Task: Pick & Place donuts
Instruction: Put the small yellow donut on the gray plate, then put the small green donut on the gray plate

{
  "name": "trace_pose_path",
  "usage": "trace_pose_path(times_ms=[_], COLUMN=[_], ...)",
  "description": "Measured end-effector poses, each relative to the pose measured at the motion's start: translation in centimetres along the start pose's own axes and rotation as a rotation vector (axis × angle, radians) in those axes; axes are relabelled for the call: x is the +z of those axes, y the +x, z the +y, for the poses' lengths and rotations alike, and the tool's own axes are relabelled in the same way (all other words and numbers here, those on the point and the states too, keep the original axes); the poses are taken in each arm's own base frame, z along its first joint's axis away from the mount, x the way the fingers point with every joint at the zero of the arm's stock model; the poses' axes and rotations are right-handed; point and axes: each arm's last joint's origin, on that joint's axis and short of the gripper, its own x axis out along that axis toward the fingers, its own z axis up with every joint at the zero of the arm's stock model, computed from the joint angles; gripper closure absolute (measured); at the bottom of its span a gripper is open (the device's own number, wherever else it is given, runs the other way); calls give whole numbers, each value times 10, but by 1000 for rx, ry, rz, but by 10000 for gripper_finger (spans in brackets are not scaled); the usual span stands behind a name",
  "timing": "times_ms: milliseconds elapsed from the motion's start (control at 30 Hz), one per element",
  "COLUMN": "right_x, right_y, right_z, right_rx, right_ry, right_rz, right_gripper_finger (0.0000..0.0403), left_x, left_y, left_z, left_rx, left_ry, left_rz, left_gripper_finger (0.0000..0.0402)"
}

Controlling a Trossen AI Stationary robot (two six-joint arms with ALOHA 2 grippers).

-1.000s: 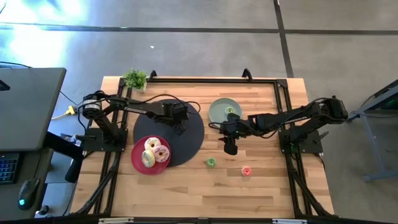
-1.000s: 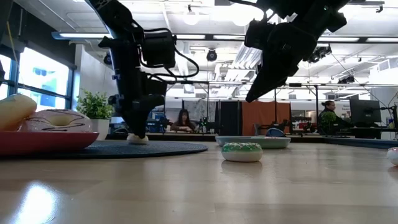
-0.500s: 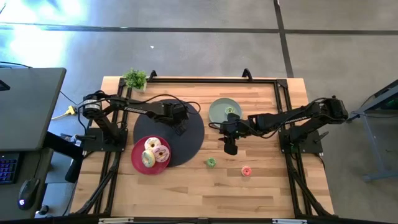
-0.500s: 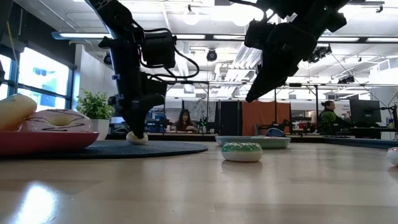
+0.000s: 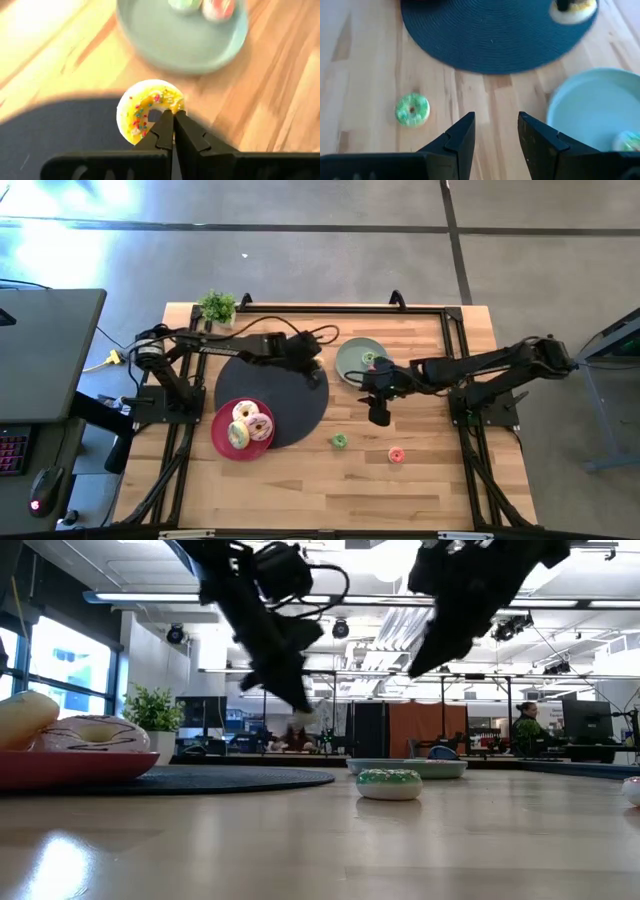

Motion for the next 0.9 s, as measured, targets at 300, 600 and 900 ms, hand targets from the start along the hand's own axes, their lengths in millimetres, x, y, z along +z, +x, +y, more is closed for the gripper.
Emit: trace_pose_path(times_ms=[300, 600, 900], right_x=[-14, -15, -12], right_y=[-19, -17, -13], right_z=[-7, -7, 3], right_rx=[-121, -106, 30], right_ry=[42, 40, 4], right_rz=[90, 103, 90], right_gripper_finger=[265, 265, 265], left_x=[11, 10, 6], left_y=[56, 90, 100], left_z=[-9, -11, -9], left_rx=[-180, -133, -82], left_ry=[33, 38, 52], left_rz=[-213, -188, -175], left_gripper_finger=[401, 398, 315])
